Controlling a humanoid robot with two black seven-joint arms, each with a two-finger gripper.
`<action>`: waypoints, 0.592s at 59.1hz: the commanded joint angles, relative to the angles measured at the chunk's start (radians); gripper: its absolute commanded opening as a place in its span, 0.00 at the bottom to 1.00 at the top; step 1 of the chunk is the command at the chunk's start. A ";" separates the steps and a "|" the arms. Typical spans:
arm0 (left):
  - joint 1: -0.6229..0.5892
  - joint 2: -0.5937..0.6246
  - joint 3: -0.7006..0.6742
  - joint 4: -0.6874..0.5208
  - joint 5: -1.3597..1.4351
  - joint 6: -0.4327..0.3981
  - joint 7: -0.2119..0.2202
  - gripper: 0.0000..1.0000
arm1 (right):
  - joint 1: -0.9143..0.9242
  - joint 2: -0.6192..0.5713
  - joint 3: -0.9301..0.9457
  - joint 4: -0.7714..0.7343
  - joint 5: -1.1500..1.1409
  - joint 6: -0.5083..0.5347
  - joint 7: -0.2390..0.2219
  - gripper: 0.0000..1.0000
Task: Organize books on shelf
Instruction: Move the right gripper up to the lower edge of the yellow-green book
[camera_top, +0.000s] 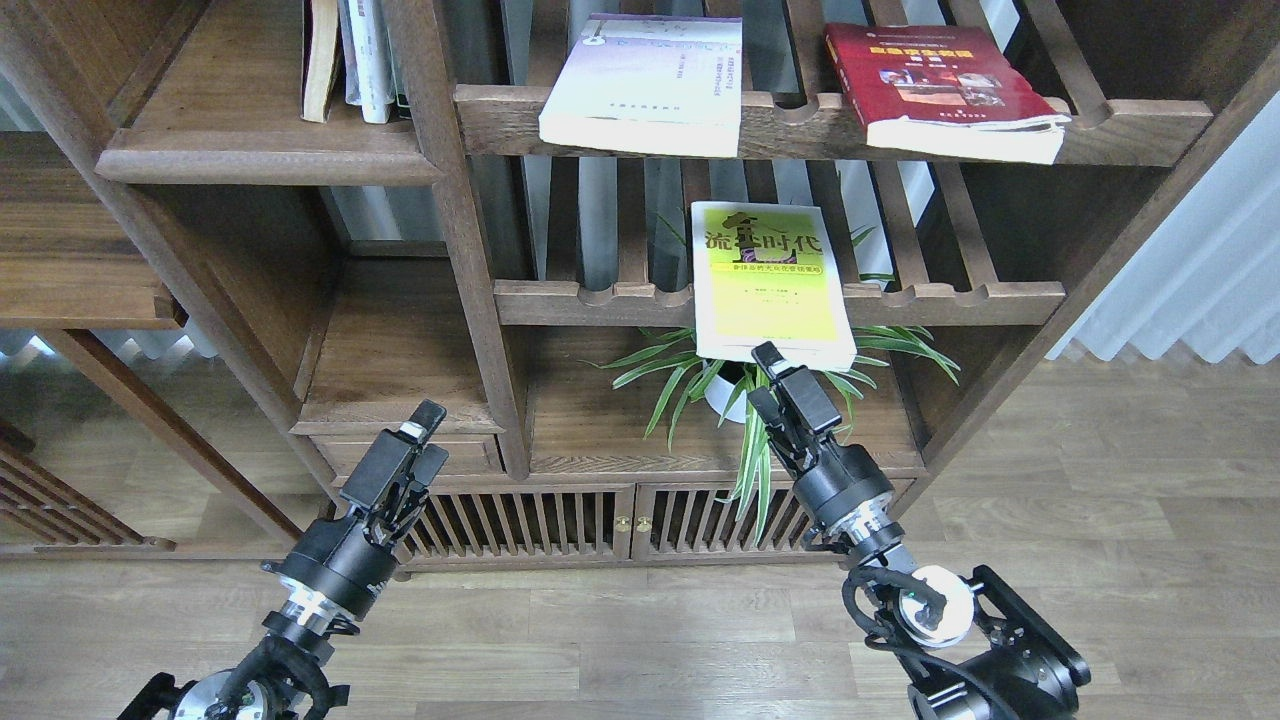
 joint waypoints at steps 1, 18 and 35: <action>0.007 0.000 -0.011 0.000 0.000 0.000 0.000 1.00 | 0.009 0.000 -0.001 0.003 0.010 -0.046 0.092 0.99; 0.014 0.000 -0.022 0.000 0.000 0.000 0.000 1.00 | 0.017 0.000 -0.017 0.010 0.012 -0.054 0.123 0.99; 0.014 0.000 -0.025 0.000 0.000 0.000 0.000 1.00 | 0.018 0.000 -0.061 0.015 0.045 -0.060 0.123 0.99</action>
